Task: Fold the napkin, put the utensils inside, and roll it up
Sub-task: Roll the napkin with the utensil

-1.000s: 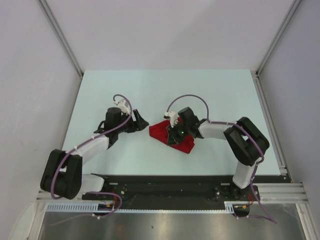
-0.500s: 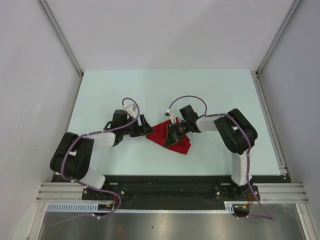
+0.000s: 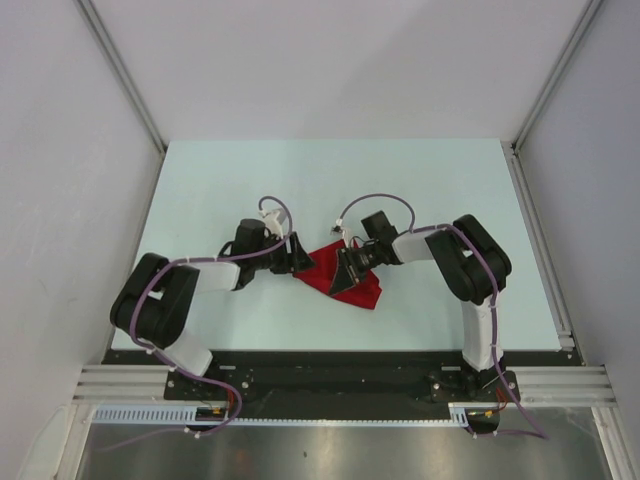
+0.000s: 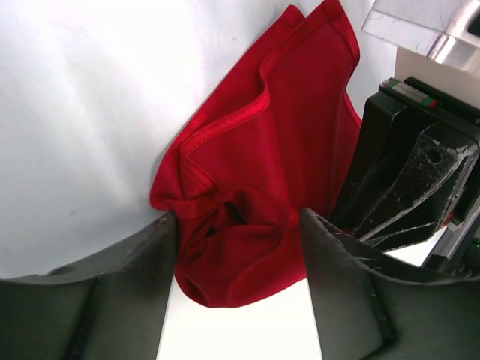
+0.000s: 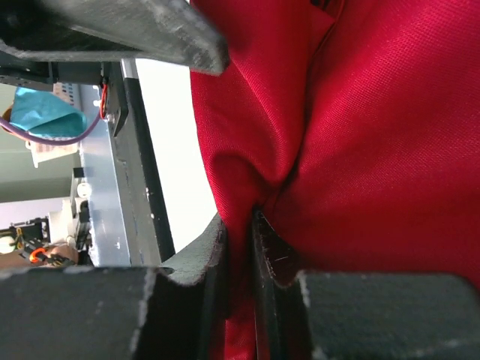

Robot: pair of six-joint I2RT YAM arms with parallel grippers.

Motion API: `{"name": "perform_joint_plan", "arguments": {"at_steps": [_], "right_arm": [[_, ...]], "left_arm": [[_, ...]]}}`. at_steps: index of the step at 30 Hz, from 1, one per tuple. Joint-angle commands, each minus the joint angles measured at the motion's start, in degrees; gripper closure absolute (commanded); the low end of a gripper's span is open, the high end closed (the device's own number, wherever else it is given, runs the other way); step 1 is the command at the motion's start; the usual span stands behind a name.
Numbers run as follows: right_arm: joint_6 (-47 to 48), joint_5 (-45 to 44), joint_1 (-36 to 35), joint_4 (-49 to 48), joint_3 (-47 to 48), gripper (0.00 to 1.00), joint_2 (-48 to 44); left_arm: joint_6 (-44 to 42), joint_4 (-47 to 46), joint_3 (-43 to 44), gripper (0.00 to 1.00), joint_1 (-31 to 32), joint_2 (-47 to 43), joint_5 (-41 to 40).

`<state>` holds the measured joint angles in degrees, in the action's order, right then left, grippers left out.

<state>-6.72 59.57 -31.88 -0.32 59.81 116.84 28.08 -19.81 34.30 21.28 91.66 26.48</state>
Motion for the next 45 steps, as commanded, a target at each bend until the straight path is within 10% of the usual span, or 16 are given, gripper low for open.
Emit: {"name": "perform_joint_plan", "arguments": {"at_steps": [1,10,13,19,30,45], "right_arm": [[0.2,-1.7,0.9,2.8,-0.4,0.94,2.5],[1.4,-3.9,1.1,5.7,0.7,0.77,0.4],[2.3,-7.8,1.5,9.2,2.0,0.52,-3.4],[3.4,-17.4,1.3,12.2,3.4,0.35,-12.1],[13.8,-74.1,-25.9,-5.5,-11.9,0.32,-31.1],[22.5,-84.9,-35.1,-7.2,-10.7,0.49,-18.6]], "left_arm": [[-1.5,-0.4,1.4,0.41,0.6,0.8,1.6],[-1.4,2.9,2.8,1.00,0.7,2.8,0.2],[-1.5,7.0,4.4,1.00,0.7,3.2,-1.3],[-1.1,12.6,6.8,1.00,0.7,3.8,-3.0],[-0.9,19.4,11.2,1.00,0.6,6.7,-2.9],[-1.4,22.1,13.3,1.00,0.6,8.1,-2.1]]}}
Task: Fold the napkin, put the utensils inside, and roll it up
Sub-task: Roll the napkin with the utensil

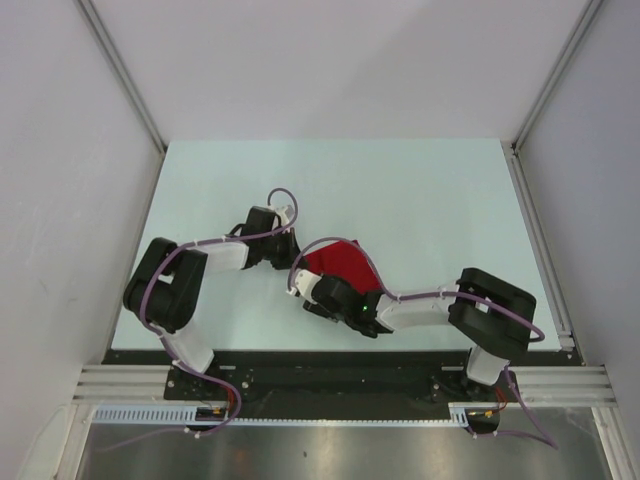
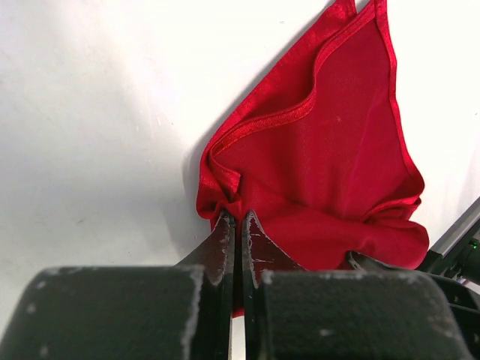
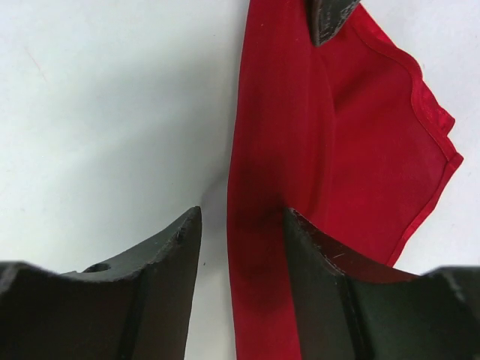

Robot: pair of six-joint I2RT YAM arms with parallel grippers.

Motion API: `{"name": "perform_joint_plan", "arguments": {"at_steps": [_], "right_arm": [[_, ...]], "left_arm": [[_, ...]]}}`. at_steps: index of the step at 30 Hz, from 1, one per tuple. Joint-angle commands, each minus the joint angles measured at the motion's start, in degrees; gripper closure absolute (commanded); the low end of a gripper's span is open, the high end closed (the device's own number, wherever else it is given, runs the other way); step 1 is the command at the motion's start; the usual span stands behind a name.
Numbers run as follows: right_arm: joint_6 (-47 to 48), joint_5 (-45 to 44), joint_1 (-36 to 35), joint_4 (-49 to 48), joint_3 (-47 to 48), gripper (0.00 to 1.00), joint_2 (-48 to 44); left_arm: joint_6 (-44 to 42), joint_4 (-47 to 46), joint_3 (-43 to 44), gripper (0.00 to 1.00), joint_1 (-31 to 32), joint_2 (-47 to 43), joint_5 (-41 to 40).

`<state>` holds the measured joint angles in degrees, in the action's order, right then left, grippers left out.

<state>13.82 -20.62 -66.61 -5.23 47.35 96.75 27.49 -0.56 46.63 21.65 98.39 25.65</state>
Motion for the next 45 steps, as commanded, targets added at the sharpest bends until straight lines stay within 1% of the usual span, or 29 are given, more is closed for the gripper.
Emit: {"name": "perform_joint_plan", "arguments": {"at_steps": [1,7,13,16,21,22,23,24,25,27,28,29,31,33,34,36,37,41,42,45], "right_arm": [[2.0,-5.0,-0.2,-2.4,1.7,0.49,2.1],[1.2,-3.6,2.0,-2.9,1.1,0.50,2.7],[0.0,2.0,5.8,-3.0,0.4,0.51,2.1],[-0.5,5.8,7.2,-2.4,0.4,0.53,2.6],[-2.3,15.5,11.2,-0.8,0.7,0.57,3.4],[-2.7,19.1,11.9,0.2,1.1,0.59,3.7],[-3.5,20.0,12.9,0.7,1.2,0.61,4.1],[-4.1,22.8,13.6,1.4,1.5,0.63,4.8],[-4.4,25.5,15.2,2.2,1.8,0.65,5.2],[-5.6,28.0,16.5,3.8,2.3,0.70,6.4],[-5.9,30.3,17.6,4.4,2.5,0.71,6.8],[-6.7,31.4,17.9,4.8,3.0,0.73,7.1],[-7.6,34.7,19.1,5.0,3.4,0.74,8.3],[-9.0,37.0,20.0,7.1,3.8,0.74,9.2],[-9.5,39.8,20.5,7.2,3.9,0.74,9.9],[-11.3,42.7,22.0,6.6,3.6,0.75,10.4],[-11.9,45.7,22.7,6.5,3.5,0.75,10.6],[-15.0,52.2,25.2,5.8,3.2,0.75,11.6],[-15.7,53.9,26.3,3.6,3.2,0.75,11.8],[-18.9,62.2,28.4,1.8,3.1,0.75,12.3]], "left_arm": [[-0.8,2.8,1.0,1.00,0.2,1.4,-1.3],[-0.9,2.4,1.1,1.00,0.2,1.2,-0.7],[-1.1,2.2,1.3,1.00,0.2,1.0,-0.3],[-1.1,1.8,1.4,1.00,0.2,1.1,0.3],[-0.9,1.0,1.5,1.00,0.2,1.0,1.4],[-0.8,0.9,1.7,0.96,0.2,0.9,1.6],[-0.6,0.8,1.9,0.94,0.2,0.8,1.6],[-0.4,0.9,2.3,0.90,0.2,0.7,1.5],[-0.2,0.9,2.6,0.79,0.1,0.4,1.2],[0.4,0.6,3.2,0.66,-0.1,-1.0,0.2],[0.6,0.8,3.3,0.50,-0.6,-1.5,-0.2],[1.0,0.8,3.4,0.42,-1.0,-3.0,-0.6],[1.9,0.8,3.2,0.28,-2.3,-4.4,-2.5],[2.3,0.8,2.2,0.25,-3.0,-7.2,-5.6],[2.4,-0.9,1.6,0.23,-3.5,-8.2,-6.7],[2.7,-2.5,-0.8,0.22,-3.8,-10.9,-8.2],[2.7,-3.4,-1.9,0.22,-3.8,-11.8,-9.0],[3.0,-9.7,-9.1,0.21,-3.8,-16.2,-8.1],[2.8,-11.8,-10.1,0.22,-3.8,-16.9,-7.7],[1.8,-15.7,-13.3,0.22,-3.5,-20.0,-5.7]]}}
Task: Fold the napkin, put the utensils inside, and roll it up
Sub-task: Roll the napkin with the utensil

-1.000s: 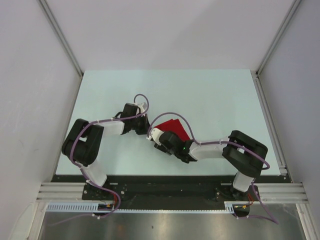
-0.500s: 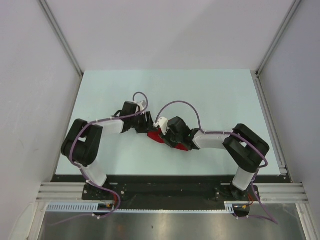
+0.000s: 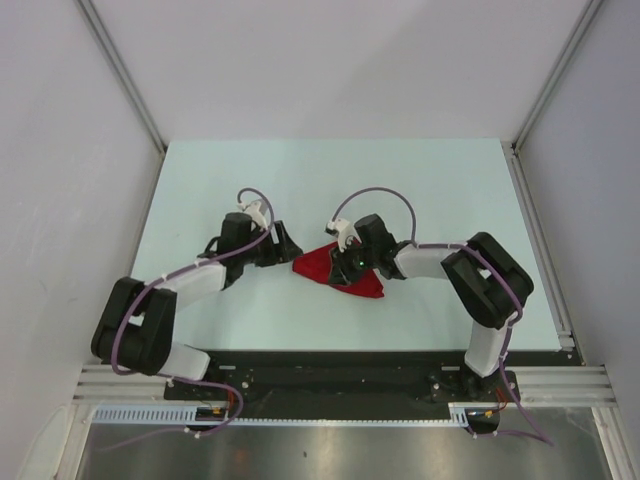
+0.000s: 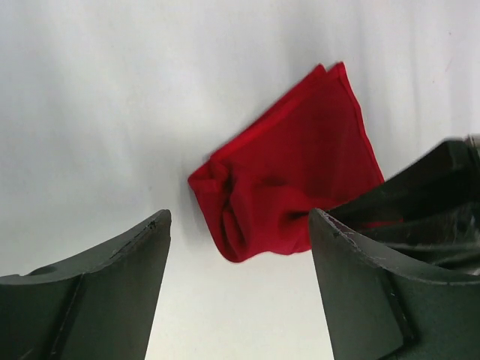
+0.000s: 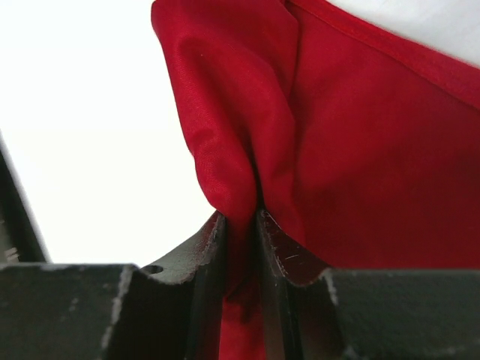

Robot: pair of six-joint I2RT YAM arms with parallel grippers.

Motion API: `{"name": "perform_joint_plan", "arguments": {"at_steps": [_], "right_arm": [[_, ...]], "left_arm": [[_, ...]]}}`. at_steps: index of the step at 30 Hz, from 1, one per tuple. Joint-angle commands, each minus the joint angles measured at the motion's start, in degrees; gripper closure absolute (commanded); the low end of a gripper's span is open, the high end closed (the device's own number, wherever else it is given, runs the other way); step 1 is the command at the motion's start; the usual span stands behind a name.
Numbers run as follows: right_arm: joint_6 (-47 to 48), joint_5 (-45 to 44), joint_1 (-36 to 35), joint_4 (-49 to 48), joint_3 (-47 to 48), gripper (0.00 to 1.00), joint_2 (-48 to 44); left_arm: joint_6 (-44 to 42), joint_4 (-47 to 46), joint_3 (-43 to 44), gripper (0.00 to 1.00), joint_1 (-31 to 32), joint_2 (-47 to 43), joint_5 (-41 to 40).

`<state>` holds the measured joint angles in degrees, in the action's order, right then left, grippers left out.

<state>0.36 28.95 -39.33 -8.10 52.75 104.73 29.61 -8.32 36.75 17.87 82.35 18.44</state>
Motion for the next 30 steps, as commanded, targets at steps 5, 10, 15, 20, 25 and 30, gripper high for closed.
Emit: {"name": "perform_joint_plan", "arguments": {"at_steps": [5,10,15,20,25,30], "right_arm": [[-8.8,15.9,3.5,3.1,-2.1,0.76,5.4],[-12.0,17.5,7.0,1.7,-1.7,0.76,7.4],[-13.6,18.7,8.7,1.7,-0.3,0.77,9.2],[-13.5,18.5,9.7,3.2,0.9,0.77,10.8],[-13.9,18.3,10.2,3.1,1.3,0.77,11.9],[-14.0,18.2,10.5,3.4,1.9,0.76,11.6]], "left_arm": [[-1.3,-12.1,-6.1,0.23,1.6,-6.0,3.3],[-2.4,-13.1,-6.0,0.28,3.1,-4.7,5.0],[-3.0,-12.6,-4.8,0.30,4.6,-1.3,5.4],[-2.7,-14.0,-3.9,0.36,6.0,1.1,5.5],[-3.2,-13.7,-2.8,0.53,6.6,2.9,4.6],[-3.5,-12.9,-1.5,0.81,6.6,6.3,4.3]]}}
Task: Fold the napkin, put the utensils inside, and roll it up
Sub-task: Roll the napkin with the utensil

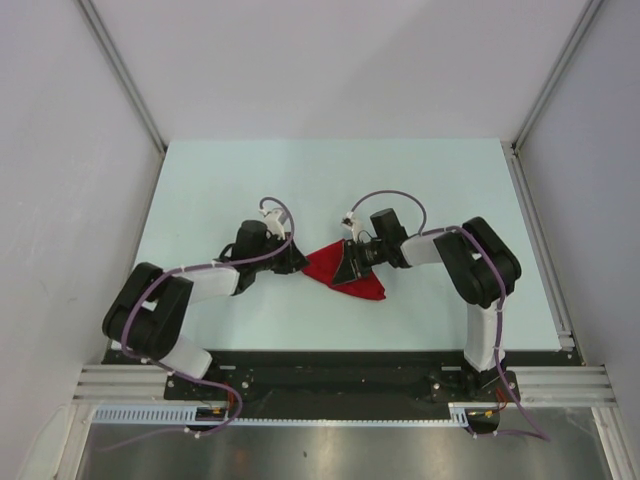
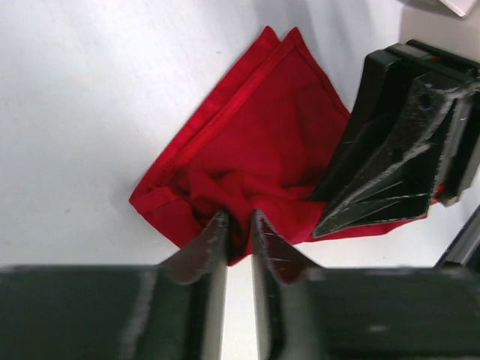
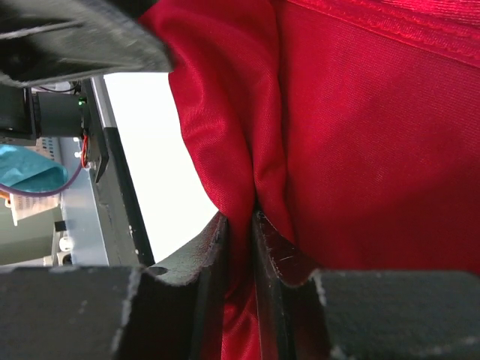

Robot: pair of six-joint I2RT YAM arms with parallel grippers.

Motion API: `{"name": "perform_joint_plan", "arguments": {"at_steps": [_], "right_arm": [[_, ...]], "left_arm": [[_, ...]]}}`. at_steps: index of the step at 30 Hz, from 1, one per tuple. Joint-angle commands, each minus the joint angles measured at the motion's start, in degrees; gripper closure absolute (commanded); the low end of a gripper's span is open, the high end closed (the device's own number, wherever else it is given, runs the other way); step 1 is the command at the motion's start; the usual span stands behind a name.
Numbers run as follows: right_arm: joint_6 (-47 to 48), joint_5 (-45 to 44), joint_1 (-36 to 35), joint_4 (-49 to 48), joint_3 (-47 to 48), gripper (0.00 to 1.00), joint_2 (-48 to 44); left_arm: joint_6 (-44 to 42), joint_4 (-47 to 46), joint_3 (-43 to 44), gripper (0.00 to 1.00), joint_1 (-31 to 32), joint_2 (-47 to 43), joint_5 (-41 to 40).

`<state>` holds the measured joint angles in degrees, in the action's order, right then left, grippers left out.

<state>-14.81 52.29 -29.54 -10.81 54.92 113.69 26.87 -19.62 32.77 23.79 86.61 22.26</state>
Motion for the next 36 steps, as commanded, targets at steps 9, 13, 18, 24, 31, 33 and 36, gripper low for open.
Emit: {"name": "perform_joint_plan", "arguments": {"at_steps": [9,13,18,24,31,33,36], "right_arm": [[1.6,-6.8,1.3,10.5,2.5,0.51,-1.4],[2.0,-8.1,1.4,14.1,4.5,0.38,-5.2],[3.3,-13.0,1.2,14.9,4.9,0.33,-12.0],[9.8,-28.9,-4.2,11.6,0.3,0.31,-20.5],[21.8,-57.0,-19.5,7.2,-5.5,0.31,-25.4],[24.8,-63.0,-23.2,6.2,-6.4,0.32,-24.6],[26.8,-67.8,-25.9,5.9,-6.1,0.38,-21.7]], "left_arm": [[-0.2,3.2,7.0,1.00,0.7,7.0,-2.7],[-0.5,6.9,9.7,1.00,0.6,9.7,-2.5],[-1.2,9.8,11.7,1.00,0.6,13.1,-2.3],[-1.3,11.5,13.0,1.00,0.6,14.8,-2.3],[-1.6,12.9,14.4,1.00,0.6,15.9,-2.0],[-1.6,13.2,14.5,1.00,0.6,16.1,-2.0],[-1.6,13.5,14.9,1.00,0.6,16.3,-2.0]]}}
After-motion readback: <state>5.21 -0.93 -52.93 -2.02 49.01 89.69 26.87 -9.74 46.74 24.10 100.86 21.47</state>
